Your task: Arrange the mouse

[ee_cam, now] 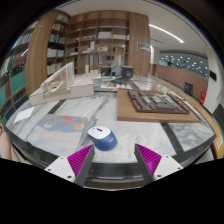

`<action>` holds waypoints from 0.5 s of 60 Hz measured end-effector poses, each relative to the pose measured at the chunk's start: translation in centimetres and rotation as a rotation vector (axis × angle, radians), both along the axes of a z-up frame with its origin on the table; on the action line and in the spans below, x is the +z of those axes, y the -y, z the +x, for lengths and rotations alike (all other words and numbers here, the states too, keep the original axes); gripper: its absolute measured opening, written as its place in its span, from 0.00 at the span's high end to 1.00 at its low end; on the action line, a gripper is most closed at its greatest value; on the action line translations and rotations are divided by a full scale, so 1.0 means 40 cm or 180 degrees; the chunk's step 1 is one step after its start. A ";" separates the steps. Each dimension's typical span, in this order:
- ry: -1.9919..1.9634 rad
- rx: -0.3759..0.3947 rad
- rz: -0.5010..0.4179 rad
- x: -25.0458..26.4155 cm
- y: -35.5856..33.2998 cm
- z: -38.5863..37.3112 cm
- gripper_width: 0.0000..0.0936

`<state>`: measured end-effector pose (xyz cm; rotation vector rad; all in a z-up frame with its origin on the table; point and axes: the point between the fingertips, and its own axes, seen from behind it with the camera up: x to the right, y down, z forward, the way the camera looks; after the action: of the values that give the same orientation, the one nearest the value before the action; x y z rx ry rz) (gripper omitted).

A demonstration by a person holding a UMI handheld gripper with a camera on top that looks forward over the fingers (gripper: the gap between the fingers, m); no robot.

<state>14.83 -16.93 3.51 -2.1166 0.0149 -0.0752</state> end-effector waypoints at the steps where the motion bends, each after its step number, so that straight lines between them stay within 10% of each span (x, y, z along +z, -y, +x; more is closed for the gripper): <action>1: 0.0019 0.0042 -0.0020 -0.012 -0.014 -0.010 0.12; 26: -0.0258 0.0151 -0.0158 -0.109 -0.281 -0.010 0.13; 30: -0.0373 0.0059 -0.0165 -0.113 -0.298 -0.008 0.43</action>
<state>14.50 -4.99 -1.02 -2.1702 0.0638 0.0602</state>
